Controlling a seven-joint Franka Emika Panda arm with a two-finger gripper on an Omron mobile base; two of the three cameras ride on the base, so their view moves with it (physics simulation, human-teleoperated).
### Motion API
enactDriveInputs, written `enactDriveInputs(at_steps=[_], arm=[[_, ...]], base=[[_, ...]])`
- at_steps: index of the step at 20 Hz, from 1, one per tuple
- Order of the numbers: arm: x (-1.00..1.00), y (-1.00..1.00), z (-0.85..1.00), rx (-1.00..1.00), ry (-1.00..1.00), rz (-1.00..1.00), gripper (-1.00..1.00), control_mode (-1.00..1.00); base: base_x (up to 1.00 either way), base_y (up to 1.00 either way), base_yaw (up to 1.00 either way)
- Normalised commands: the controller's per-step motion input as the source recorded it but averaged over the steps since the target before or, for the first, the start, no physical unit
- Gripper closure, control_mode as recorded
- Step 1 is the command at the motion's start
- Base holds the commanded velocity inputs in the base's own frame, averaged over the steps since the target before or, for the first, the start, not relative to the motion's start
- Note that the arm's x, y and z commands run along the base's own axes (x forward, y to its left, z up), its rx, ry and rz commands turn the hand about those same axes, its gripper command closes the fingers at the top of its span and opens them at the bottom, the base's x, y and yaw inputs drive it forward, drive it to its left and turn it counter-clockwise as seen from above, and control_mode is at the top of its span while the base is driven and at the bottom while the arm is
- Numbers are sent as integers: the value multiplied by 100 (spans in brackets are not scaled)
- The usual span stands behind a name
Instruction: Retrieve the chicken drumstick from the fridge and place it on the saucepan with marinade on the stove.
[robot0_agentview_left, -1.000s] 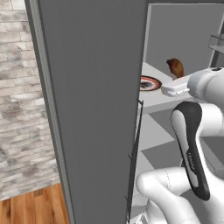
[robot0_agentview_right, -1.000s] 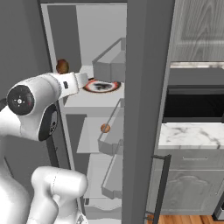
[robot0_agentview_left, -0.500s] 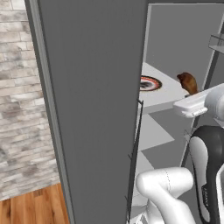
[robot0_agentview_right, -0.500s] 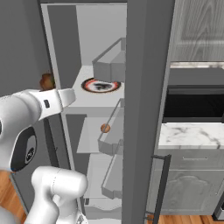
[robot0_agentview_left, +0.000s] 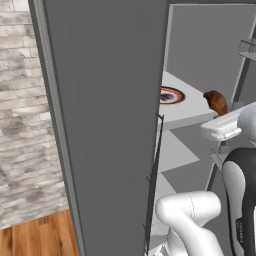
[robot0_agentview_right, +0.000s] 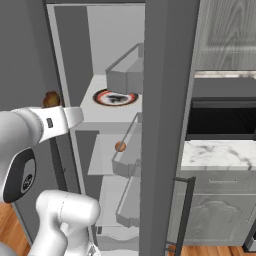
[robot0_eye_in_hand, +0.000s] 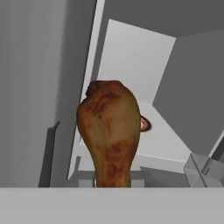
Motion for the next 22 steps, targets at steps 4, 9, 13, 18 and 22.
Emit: enactDriveInputs(at_steps=[4, 9, 13, 18, 22], arm=[[0, 0, -10, 0, 0, 0, 100, -100], [1, 0, 0, 0, -1, 0, 100, 100], [0, 0, 0, 0, 0, 0, 100, 100], [0, 0, 0, 0, 0, 0, 100, 100], [0, 0, 0, 0, 0, 0, 100, 100]], base=[[0, 0, 0], [-1, 0, 0], [-35, 0, 0], [-63, 1, 0], [-67, 13, 0]])
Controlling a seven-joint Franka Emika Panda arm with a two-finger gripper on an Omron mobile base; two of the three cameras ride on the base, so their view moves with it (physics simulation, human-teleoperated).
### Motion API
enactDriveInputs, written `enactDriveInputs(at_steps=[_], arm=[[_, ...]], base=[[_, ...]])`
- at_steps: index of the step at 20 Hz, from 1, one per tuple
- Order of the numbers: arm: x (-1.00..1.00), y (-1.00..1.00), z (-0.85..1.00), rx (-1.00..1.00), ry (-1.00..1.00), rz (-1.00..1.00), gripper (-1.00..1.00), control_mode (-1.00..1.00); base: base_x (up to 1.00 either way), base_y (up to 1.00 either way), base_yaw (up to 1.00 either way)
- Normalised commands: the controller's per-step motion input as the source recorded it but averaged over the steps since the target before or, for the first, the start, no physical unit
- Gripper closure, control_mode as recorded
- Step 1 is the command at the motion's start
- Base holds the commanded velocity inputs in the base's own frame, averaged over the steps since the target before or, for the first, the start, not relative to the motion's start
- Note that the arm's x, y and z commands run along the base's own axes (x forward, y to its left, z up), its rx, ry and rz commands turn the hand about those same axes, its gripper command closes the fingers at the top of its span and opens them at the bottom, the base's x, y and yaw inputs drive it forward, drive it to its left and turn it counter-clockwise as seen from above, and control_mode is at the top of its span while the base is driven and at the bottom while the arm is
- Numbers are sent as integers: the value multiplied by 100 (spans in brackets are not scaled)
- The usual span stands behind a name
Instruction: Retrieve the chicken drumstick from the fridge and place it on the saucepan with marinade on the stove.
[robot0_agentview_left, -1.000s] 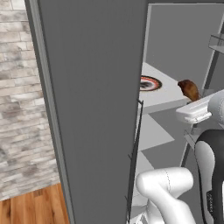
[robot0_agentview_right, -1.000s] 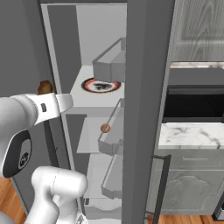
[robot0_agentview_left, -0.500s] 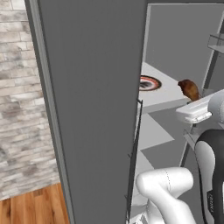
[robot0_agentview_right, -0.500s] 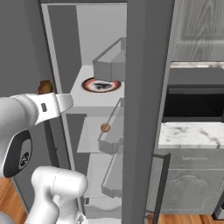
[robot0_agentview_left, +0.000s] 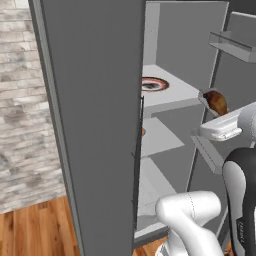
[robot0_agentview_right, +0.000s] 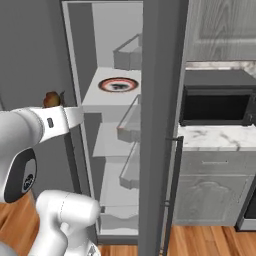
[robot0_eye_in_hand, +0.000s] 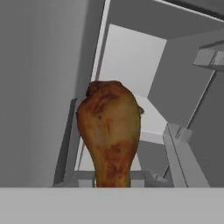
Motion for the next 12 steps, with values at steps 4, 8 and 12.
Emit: enactDriveInputs(at_steps=[4, 8, 12], arm=[[0, 0, 0, 0, 0, 0, 100, 100], [0, 0, 0, 0, 0, 0, 100, 100], [0, 0, 0, 0, 0, 0, 100, 100]], base=[[-71, 20, 1], [-65, 28, 5], [-57, 23, 5]])
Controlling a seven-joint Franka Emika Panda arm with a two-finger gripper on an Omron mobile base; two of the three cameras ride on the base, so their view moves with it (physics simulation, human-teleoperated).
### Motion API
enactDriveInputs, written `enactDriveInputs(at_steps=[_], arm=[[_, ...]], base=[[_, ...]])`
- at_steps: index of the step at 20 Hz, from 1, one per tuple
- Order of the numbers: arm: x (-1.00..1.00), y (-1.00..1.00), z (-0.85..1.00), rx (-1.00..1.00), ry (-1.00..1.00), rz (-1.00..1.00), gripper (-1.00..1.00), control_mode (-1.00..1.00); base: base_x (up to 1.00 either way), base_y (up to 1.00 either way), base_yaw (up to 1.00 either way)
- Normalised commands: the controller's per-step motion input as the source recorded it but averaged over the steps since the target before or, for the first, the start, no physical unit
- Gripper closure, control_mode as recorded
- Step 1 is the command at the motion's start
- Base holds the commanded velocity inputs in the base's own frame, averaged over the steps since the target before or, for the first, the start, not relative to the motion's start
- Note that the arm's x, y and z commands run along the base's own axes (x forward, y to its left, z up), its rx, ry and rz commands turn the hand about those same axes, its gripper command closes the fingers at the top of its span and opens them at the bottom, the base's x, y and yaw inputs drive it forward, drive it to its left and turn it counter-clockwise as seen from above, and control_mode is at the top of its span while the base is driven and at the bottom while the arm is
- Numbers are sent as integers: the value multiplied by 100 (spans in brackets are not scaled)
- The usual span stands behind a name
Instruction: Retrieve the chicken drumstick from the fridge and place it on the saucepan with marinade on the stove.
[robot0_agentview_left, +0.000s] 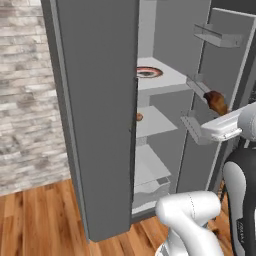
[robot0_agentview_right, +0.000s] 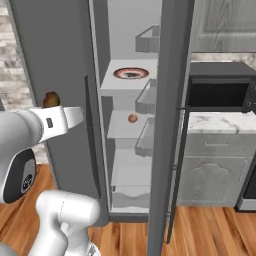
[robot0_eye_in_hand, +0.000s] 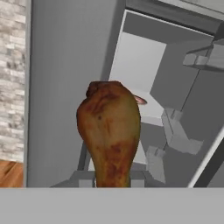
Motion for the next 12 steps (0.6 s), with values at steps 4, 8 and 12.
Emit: enactDriveInputs(at_steps=[4, 8, 12], arm=[[0, 0, 0, 0, 0, 0, 100, 100], [0, 0, 0, 0, 0, 0, 100, 100], [0, 0, 0, 0, 0, 0, 100, 100]], base=[[-69, 13, 8], [-68, 2, 8], [-65, -10, 4]])
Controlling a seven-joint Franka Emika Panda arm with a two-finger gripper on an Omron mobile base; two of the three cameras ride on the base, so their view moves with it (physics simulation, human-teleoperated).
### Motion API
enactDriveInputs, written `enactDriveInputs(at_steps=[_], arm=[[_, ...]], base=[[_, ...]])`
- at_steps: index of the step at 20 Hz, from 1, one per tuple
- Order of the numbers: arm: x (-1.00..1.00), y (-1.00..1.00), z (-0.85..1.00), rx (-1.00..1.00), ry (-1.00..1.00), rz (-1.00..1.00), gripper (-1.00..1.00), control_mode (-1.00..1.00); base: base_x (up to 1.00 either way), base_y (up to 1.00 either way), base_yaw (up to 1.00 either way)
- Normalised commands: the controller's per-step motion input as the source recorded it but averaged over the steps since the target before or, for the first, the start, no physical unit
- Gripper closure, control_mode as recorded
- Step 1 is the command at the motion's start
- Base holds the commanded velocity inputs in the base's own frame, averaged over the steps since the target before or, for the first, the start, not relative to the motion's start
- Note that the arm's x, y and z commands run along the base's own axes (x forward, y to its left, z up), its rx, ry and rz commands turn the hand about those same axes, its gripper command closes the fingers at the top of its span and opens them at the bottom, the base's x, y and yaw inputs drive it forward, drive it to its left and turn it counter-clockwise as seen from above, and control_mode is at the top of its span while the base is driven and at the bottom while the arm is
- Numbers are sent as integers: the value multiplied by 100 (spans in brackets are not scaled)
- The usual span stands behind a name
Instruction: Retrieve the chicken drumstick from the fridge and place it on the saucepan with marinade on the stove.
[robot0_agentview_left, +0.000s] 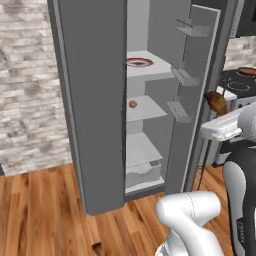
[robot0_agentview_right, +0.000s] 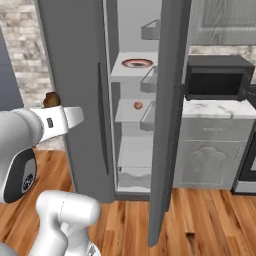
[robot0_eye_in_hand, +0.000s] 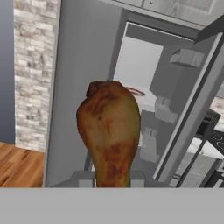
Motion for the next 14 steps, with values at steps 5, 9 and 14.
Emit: enactDriveInputs(at_steps=[5, 9, 14], arm=[[0, 0, 0, 0, 0, 0, 100, 100], [0, 0, 0, 0, 0, 0, 100, 100], [0, 0, 0, 0, 0, 0, 100, 100]], base=[[-51, -22, 4], [-15, -55, 1], [-1, -73, 3]])
